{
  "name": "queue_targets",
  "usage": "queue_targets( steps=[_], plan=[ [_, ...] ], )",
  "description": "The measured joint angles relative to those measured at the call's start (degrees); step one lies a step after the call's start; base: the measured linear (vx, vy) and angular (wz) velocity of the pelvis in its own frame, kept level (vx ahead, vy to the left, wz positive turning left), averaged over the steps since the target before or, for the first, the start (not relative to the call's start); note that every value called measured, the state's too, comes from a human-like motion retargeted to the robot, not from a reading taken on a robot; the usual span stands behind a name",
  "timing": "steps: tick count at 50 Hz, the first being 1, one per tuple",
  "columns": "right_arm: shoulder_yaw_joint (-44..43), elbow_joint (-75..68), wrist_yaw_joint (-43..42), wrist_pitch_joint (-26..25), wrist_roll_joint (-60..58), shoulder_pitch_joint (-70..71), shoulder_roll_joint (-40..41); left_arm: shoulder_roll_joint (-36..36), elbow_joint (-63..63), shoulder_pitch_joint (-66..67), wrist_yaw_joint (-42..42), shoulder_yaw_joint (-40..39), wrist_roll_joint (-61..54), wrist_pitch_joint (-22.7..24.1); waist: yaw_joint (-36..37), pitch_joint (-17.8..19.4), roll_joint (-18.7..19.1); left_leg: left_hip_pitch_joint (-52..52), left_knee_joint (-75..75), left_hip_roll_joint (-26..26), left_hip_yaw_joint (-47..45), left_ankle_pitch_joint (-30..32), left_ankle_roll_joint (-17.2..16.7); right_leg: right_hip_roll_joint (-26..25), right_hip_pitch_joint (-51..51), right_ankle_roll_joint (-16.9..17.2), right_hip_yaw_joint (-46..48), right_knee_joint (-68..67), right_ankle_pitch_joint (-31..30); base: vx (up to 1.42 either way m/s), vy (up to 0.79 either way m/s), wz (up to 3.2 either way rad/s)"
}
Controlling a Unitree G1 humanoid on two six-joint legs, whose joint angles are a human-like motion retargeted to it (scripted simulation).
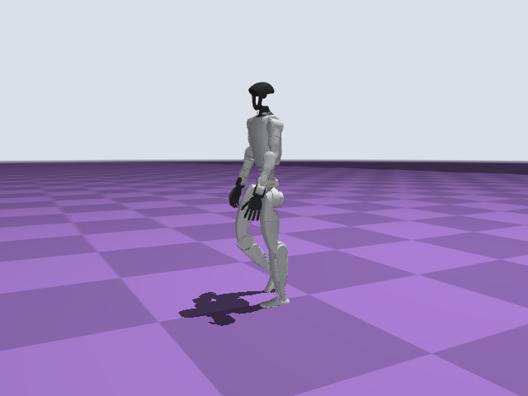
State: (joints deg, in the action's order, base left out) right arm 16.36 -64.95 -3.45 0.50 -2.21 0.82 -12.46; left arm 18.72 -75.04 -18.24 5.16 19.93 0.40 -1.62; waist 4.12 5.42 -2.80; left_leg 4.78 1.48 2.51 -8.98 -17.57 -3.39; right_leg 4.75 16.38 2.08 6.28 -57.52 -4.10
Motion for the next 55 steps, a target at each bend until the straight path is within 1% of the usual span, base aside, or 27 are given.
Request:
queue_targets(
  steps=[2, 5, 7, 9, 10, 12, 13, 15, 17, 20, 23, 26, 28, 30, 31, 33, 35, 38, 40, 41, 43, 45, 48, 50, 51, 53, 55],
  plan=[
    [0.17, -1.55, 1.78, -0.23, 0.05, -0.39, -0.21, 0.88, 0.33, -5.16, 0.56, 0.40, 2.29, -0.02, -1.61, 0.42, 0.44, 0.54, -0.90, 0.16, 1.26, -0.85, -0.22, 0.68, 2.33, -1.09, 2.04, 1.84, 3.43, 0.35, 0.08, 0.58],
    [0.36, -2.82, 4.61, -0.33, -0.43, -1.03, -0.71, 1.79, 2.26, -11.57, 1.39, 0.26, 2.81, 0.57, -4.29, 0.84, 1.13, 0.73, -2.44, 0.16, 3.47, -1.92, -0.02, 0.77, 3.80, -1.68, 4.40, 11.35, 6.73, 0.36, 0.05, 0.72],
    [0.17, -2.67, 5.81, -0.54, -0.63, -1.38, -1.19, 2.15, 4.69, -14.73, 1.53, -0.13, 0.64, 1.14, -6.04, 1.35, 1.19, 1.01, -3.30, -0.44, 4.95, -2.53, 0.08, 1.07, 3.00, -1.69, 5.93, 21.84, 6.99, 0.37, 0.02, 0.78],
    [-0.26, -1.94, 6.23, -1.17, -0.67, -1.59, -1.77, 2.43, 7.74, -17.12, 1.19, -0.42, -2.84, 1.65, -7.69, 2.22, 0.61, 1.87, -3.85, -1.79, 6.40, -3.15, 0.00, 1.70, 0.83, -1.15, 7.03, 34.76, 4.60, 0.40, -0.01, 0.80],
    [-0.54, -1.46, 6.19, -1.67, -0.68, -1.63, -2.09, 2.56, 9.39, -18.12, 0.82, -0.52, -4.85, 1.82, -8.50, 2.81, 0.09, 2.55, -4.03, -2.72, 7.14, -3.48, -0.07, 2.13, -0.63, -0.65, 7.35, 41.72, 2.63, 0.43, -0.04, 0.78],
    [-1.45, -0.38, 5.90, -3.38, -1.82, -1.35, -2.47, 2.88, 12.59, -19.58, -0.57, -0.84, -7.83, 1.59, -9.75, 4.55, -1.36, 4.94, -3.97, -4.61, 8.50, -4.34, -0.07, 3.05, -3.52, 1.83, 7.20, 53.53, -1.67, 0.47, -0.07, 0.63],
    [-1.91, 0.16, 5.97, -4.12, -2.88, -1.16, -2.50, 3.08, 14.04, -20.02, -1.17, -1.04, -8.41, 1.45, -10.03, 5.30, -1.96, 6.20, -3.81, -5.19, 8.89, -4.79, -0.07, 3.26, -4.34, 3.39, 6.97, 57.65, -3.02, 0.49, -0.09, 0.37],
    [-2.86, 0.98, 6.51, -4.98, -5.43, -0.77, -2.48, 3.25, 16.51, -20.10, -1.87, -1.58, -8.21, 1.39, -10.11, 6.18, -2.75, 8.30, -3.53, -5.85, 9.22, -5.47, -0.10, 3.32, -4.90, 6.63, 6.46, 62.52, -3.88, 0.50, -0.11, 0.12],
    [-3.60, 1.14, 7.02, -4.98, -7.46, -0.31, -2.59, 3.08, 18.23, -18.76, -1.79, -1.89, -7.26, 1.72, -9.83, 5.91, -2.74, 9.50, -3.59, -5.89, 9.22, -5.60, -0.15, 3.10, -4.30, 8.47, 6.04, 62.52, -3.35, 0.52, -0.12, -0.04],
    [-4.17, 0.35, 7.21, -4.56, -9.41, 0.63, -2.90, 2.61, 19.32, -14.71, -0.93, -1.75, -5.49, 2.24, -9.21, 4.46, -2.55, 10.65, -4.41, -6.13, 9.43, -4.44, 0.09, 3.05, -5.47, 9.11, 6.07, 62.52, -4.34, 0.56, -0.15, -0.11],
    [-3.57, -1.11, 6.76, -3.82, -10.10, 1.82, -3.04, 2.07, 18.14, -8.40, 0.90, -1.02, -2.46, 2.61, -7.91, 2.70, -2.66, 11.42, -6.95, -6.75, 9.78, -0.25, 0.92, 3.28, -8.18, 9.33, 5.71, 62.52, -2.02, 0.61, -0.18, -0.28],
    [-2.00, -2.27, 6.32, -3.26, -9.51, 2.95, -2.99, 1.18, 15.16, -0.50, 3.78, -0.29, 0.78, 2.29, -6.29, 1.02, -3.93, 9.38, -14.90, -8.43, 9.07, 5.84, 2.76, 4.45, -11.37, 9.39, 4.20, 62.52, 1.35, 0.63, -0.20, -0.35],
    [-0.84, -2.63, 6.12, -2.92, -8.75, 3.66, -2.97, 0.31, 12.49, 5.22, 6.13, -0.27, 2.88, 1.63, -5.81, -0.57, -5.42, 3.60, -26.19, -9.91, 7.38, 9.50, 4.48, 6.22, -12.91, 9.02, 3.39, 62.50, 2.97, 0.59, -0.19, -0.10],
    [0.03, -2.94, 5.61, -2.44, -8.12, 4.92, -3.17, -0.79, 9.43, 10.63, 7.92, -0.98, 4.39, 0.90, -6.18, -2.93, -6.01, -6.36, -41.11, -10.11, 5.28, 12.02, 6.01, 7.37, -12.94, 8.11, 3.30, 62.24, 4.40, 0.53, -0.15, 0.16],
    [0.25, -3.16, 5.18, -2.28, -8.12, 5.91, -3.28, -1.36, 7.75, 12.91, 8.18, -1.57, 4.69, 0.51, -6.00, -3.47, -5.97, -10.73, -47.02, -9.77, 4.33, 12.28, 6.70, 7.45, -13.04, 7.61, 3.13, 61.85, 5.31, 0.51, -0.13, 0.05],
    [0.78, -3.65, 4.27, -2.09, -8.25, 8.05, -3.34, -2.35, 4.39, 17.17, 8.41, -2.82, 5.10, -0.30, -4.93, -3.65, -6.27, -17.59, -55.69, -9.45, 2.40, 10.88, 8.28, 7.67, -13.82, 6.84, 2.34, 60.97, 7.19, 0.52, -0.11, -0.30],
    [1.59, -4.42, 3.44, -2.12, -8.36, 10.67, -3.17, -3.15, 1.07, 20.79, 8.60, -4.18, 5.27, -1.05, -2.96, -3.00, -7.02, -22.34, -59.49, -9.48, 0.39, 7.17, 9.99, 7.95, -14.85, 6.33, 0.84, 59.96, 8.99, 0.52, -0.08, -0.67],
    [2.68, -5.20, 2.55, -2.49, -7.88, 14.80, -2.48, -3.64, -2.40, 25.49, 9.22, -5.69, 4.34, -2.07, 0.74, -1.45, -8.77, -26.54, -55.73, -9.63, -2.63, 3.08, 11.74, 8.62, -16.32, 5.96, -1.94, 58.60, 11.18, 0.51, -0.05, -0.88],
    [2.88, -4.82, 2.26, -2.79, -7.32, 17.30, -1.96, -3.55, -3.40, 28.22, 9.64, -6.24, 2.89, -2.66, 3.26, -0.24, -9.85, -27.67, -48.04, -9.38, -4.33, 2.54, 12.06, 8.86, -17.30, 5.96, -3.69, 57.95, 12.38, 0.52, -0.02, -0.93],
    [2.81, -4.13, 2.22, -2.87, -7.15, 18.35, -1.74, -3.39, -3.42, 29.33, 9.71, -6.43, 1.87, -2.88, 4.56, 0.49, -10.10, -27.28, -42.03, -8.93, -5.02, 3.40, 11.71, 8.63, -17.91, 6.04, -4.50, 57.73, 12.93, 0.54, 0.00, -0.97],
    [2.62, -2.17, 2.16, -2.81, -7.03, 20.12, -1.37, -3.01, -3.17, 31.19, 9.60, -6.89, -0.37, -3.09, 7.22, 2.14, -9.95, -25.36, -28.30, -7.46, -6.02, 6.16, 10.15, 7.42, -19.61, 6.19, -6.11, 57.42, 14.06, 0.57, 0.03, -1.04],
    [2.50, 0.70, 2.09, -2.14, -7.04, 21.17, -1.13, -2.70, -2.70, 32.36, 9.21, -7.66, -2.40, -2.79, 9.72, 4.15, -8.56, -22.21, -14.15, -5.00, -6.13, 9.23, 7.01, 5.03, -22.51, 6.27, -7.53, 57.37, 15.28, 0.62, 0.09, -1.03],
    [3.09, 5.88, 2.42, -0.38, -6.54, 21.05, -1.30, -2.82, -2.59, 32.42, 8.72, -9.05, -3.23, -1.96, 11.48, 6.74, -6.45, -18.65, -1.01, -1.64, -5.75, 10.16, 1.98, 2.36, -27.98, 6.47, -8.54, 57.49, 16.82, 0.66, 0.15, -0.65],
    [3.70, 8.87, 3.00, 0.39, -6.15, 20.21, -1.53, -3.01, -2.83, 31.39, 8.31, -9.54, -3.19, -1.82, 11.42, 7.32, -6.16, -17.04, 3.23, -0.63, -6.63, 10.29, 0.19, 1.84, -30.43, 6.40, -8.66, 56.98, 17.31, 0.67, 0.19, -0.19],
    [3.90, 9.90, 3.28, 0.58, -6.04, 19.45, -1.58, -3.07, -2.99, 30.50, 8.01, -9.51, -3.25, -1.87, 11.05, 7.12, -6.26, -16.45, 3.41, -0.37, -7.42, 10.56, -0.13, 1.77, -31.04, 6.13, -8.65, 56.21, 17.28, 0.67, 0.21, 0.00],
    [4.06, 11.31, 3.63, 1.01, -5.90, 17.44, -1.60, -3.17, -3.35, 28.39, 7.43, -9.20, -3.43, -1.74, 10.13, 6.32, -6.23, -14.78, 3.52, 0.10, -8.78, 11.85, -0.55, 1.38, -31.84, 5.30, -8.63, 53.86, 16.61, 0.68, 0.23, 0.11],
    [3.80, 11.60, 3.49, 1.72, -5.78, 14.55, -1.44, -3.28, -3.83, 25.68, 7.05, -8.46, -3.42, -0.94, 8.97, 5.13, -5.64, -12.41, 3.52, 0.68, -9.16, 13.10, -0.95, 0.50, -31.92, 4.19, -8.47, 49.72, 14.44, 0.71, 0.26, 0.17]
  ],
)
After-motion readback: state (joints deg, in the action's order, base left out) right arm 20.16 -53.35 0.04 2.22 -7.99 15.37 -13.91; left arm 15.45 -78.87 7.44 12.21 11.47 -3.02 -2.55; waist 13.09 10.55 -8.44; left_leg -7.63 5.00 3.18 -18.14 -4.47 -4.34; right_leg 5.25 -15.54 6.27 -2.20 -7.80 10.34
